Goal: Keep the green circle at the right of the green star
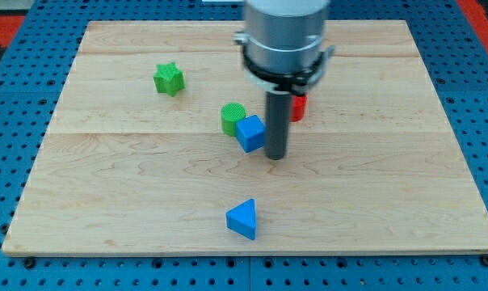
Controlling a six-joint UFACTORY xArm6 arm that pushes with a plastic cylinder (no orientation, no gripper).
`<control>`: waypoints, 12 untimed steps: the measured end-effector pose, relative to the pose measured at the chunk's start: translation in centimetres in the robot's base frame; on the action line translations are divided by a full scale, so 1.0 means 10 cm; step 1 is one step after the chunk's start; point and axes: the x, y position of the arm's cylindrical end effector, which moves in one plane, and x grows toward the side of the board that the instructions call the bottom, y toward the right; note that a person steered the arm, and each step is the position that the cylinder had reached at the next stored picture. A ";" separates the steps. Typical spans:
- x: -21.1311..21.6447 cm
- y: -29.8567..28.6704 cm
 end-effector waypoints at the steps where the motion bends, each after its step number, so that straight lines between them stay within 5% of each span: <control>1: -0.35 0.15; 3: -0.40 -1.55; 6: -0.86 -0.88; 9: -1.92 -0.98; 11: -1.20 -0.93; 12: -1.27 -1.00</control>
